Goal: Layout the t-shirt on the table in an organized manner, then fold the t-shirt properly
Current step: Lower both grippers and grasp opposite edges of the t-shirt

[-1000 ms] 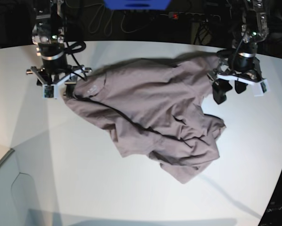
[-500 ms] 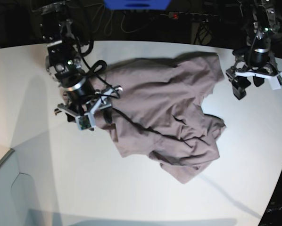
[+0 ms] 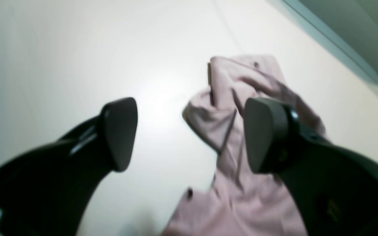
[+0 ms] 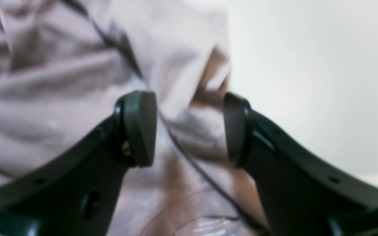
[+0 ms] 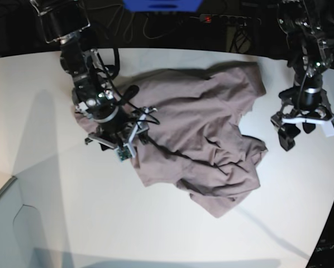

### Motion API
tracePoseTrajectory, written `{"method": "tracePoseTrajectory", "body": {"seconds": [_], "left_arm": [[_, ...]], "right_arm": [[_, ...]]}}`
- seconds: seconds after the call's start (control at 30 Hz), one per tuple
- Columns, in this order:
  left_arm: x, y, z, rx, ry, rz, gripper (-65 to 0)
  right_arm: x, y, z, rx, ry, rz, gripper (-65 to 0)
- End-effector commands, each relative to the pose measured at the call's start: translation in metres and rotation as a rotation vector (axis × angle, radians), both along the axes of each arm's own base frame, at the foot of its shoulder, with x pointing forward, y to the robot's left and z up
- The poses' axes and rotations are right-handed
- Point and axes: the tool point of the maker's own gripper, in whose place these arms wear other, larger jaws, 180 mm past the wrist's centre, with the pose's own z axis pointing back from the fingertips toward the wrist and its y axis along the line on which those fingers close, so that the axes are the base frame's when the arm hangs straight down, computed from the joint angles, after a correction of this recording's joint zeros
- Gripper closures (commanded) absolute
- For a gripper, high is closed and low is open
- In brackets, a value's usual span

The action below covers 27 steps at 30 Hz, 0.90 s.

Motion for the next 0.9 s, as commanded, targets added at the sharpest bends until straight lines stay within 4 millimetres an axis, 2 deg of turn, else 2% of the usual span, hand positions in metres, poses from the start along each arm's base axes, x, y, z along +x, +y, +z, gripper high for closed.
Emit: {"method": "tracePoseTrajectory", "body": {"seconds": [0.0, 0.07, 0.3, 0.53, 0.67, 0.73, 0.87], "left_arm": [[0.011, 0.003, 0.016, 0.015, -0.058, 0.000, -49.0], [0.022, 0.009, 0.019, 0.030, -0.065, -0.003, -49.0], [0.058, 0.016, 0.014, 0.075, -0.051, -0.001, -49.0], [0.110, 0.019, 0.004, 0.044, -0.027, 0.017, -49.0], [0.143, -0.003, -0.027, 0.005, 0.059, -0.038, -49.0], [0.160, -0.015, -0.036, -0.018, 0.094, -0.066, -49.0], [0.182, -0.024, -0.055, -0.067, 0.156, -0.062, -49.0]], "right_arm": [[0.013, 0.003, 0.014, 0.020, -0.050, 0.006, -33.1], [0.014, 0.000, 0.004, 0.009, -0.024, 0.001, -33.1], [0.023, -0.008, -0.009, -0.016, 0.011, -0.009, -32.7], [0.024, -0.012, -0.021, -0.029, 0.044, -0.016, -32.4], [0.021, -0.016, -0.024, -0.031, 0.051, -0.022, -32.4], [0.020, -0.017, -0.025, -0.032, 0.053, -0.025, -32.4], [0.020, -0.017, -0.025, -0.032, 0.055, -0.025, -32.4]]}}
